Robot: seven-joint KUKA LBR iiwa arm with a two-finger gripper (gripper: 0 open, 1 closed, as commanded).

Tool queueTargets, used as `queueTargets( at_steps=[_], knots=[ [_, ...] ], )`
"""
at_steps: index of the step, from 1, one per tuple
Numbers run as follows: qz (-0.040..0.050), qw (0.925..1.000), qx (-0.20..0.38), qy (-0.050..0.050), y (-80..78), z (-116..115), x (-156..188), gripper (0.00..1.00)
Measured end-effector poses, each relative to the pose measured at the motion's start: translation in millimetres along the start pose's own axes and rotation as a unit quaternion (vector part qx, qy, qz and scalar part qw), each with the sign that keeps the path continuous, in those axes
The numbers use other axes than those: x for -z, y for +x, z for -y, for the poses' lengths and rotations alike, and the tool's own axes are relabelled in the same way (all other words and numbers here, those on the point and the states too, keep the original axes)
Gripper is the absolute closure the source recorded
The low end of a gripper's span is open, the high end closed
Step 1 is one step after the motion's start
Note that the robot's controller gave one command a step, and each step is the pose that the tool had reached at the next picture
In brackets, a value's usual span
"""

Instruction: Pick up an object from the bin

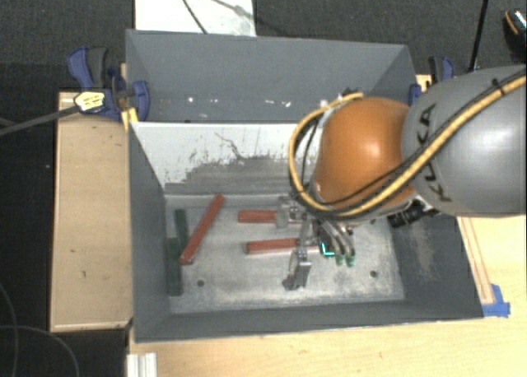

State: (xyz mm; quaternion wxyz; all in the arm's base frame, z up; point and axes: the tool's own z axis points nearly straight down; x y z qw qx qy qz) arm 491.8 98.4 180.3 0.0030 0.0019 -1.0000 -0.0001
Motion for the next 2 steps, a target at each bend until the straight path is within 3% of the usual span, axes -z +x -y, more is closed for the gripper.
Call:
queueTargets(
  at_steps=[1,2],
  knots=[
    [0.0006,0.9993,0.037,0.0,-36.3,37.1,-113.8,0.0],
    [0.0036,0.9994,0.035,0.0,-37.4,35.3,-109.6,1.0]
  ],
)
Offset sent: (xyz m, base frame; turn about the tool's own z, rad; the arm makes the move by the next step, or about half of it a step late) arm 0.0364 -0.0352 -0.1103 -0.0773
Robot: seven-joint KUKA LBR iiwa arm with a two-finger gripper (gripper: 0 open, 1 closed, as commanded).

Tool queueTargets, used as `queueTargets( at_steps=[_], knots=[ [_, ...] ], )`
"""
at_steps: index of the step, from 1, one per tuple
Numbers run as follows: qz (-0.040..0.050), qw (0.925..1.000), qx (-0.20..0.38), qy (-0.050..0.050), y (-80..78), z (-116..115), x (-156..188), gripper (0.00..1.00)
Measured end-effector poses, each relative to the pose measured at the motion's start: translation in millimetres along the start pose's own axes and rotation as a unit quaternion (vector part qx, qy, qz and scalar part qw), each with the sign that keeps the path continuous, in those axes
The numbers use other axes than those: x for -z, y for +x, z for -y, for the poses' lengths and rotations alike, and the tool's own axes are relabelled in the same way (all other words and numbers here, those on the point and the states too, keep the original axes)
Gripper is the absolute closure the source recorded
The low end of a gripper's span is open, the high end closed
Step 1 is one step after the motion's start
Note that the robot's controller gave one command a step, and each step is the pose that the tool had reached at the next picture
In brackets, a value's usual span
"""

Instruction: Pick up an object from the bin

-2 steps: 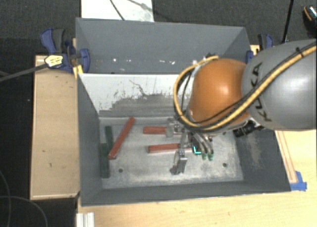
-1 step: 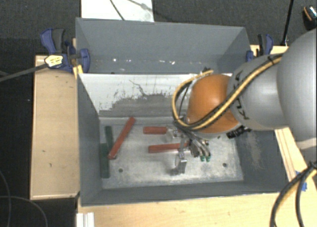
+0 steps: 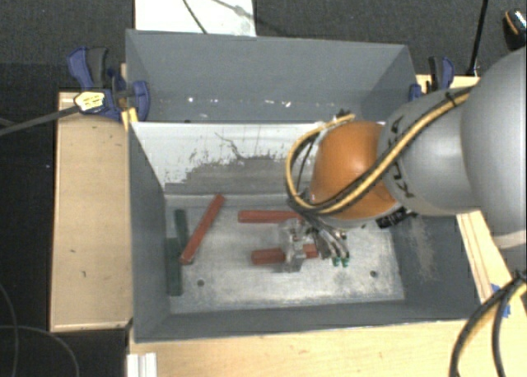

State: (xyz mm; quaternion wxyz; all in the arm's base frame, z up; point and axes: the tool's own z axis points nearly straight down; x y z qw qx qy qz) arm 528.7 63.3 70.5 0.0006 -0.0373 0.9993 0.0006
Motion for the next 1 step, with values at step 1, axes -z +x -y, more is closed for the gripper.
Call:
queueTargets(
  at_steps=[1],
  knots=[
    [0.0034,0.9992,-0.041,-0.001,27.8,-54.0,147.0,1.0]
  ],
)
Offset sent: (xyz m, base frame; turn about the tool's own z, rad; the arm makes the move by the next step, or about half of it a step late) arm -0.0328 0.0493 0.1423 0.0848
